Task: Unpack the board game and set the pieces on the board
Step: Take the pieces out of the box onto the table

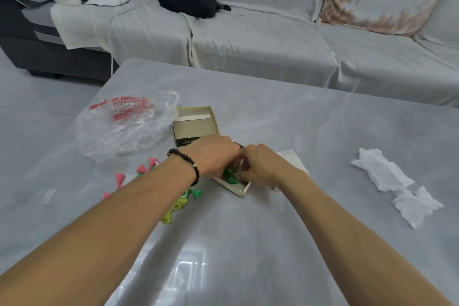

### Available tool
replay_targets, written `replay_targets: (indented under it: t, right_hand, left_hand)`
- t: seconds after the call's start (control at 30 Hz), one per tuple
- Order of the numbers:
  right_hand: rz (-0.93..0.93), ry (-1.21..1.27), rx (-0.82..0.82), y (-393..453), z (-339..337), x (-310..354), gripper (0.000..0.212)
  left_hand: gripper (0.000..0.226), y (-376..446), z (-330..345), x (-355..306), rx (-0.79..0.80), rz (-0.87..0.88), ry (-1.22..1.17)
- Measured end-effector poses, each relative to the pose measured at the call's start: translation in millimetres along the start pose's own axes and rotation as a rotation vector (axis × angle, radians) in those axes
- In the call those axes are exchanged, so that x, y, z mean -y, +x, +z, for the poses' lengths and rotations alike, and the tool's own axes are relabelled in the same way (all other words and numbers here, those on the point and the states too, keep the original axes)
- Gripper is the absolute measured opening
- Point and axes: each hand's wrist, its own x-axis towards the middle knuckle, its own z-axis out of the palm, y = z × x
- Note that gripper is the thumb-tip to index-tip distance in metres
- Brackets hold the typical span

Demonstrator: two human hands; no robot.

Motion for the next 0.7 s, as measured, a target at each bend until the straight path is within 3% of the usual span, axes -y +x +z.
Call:
replay_targets:
  t: [0.1,0.2,0.4,0.57,0.7]
  right_hand:
    - [-0.001,0.056,-0.029,-1.0,5.5,-0.8,0.031]
    - [-0.002,0.059,-0.068,-0.8,9.6,-3.2,0.013]
    - [0.031,0.111,-0.111,-6.7,8.9,-0.8,0.028]
    - [0.041,0.189,-0.141,-13.2,3.5,-1.2,0.009]
    - [0.058,0.321,-0.098,-18.3,-4.2,-9.2,0.028]
  left_hand:
    - [0.012,-1.0,8.5,4.1,-0.059,0.019,-0.021]
    - [0.009,-2.7,19.9,9.6,-0.136,-0.004,-0.096]
    - [0.011,-9.8,27.6,10.8,-0.199,-0.039,-0.221]
    - [0.008,-10.9,32.6,12.0,-0.253,-0.053,-0.31]
    - [0.011,-17.1,32.3,17.4,-0.385,-0.103,-0.566]
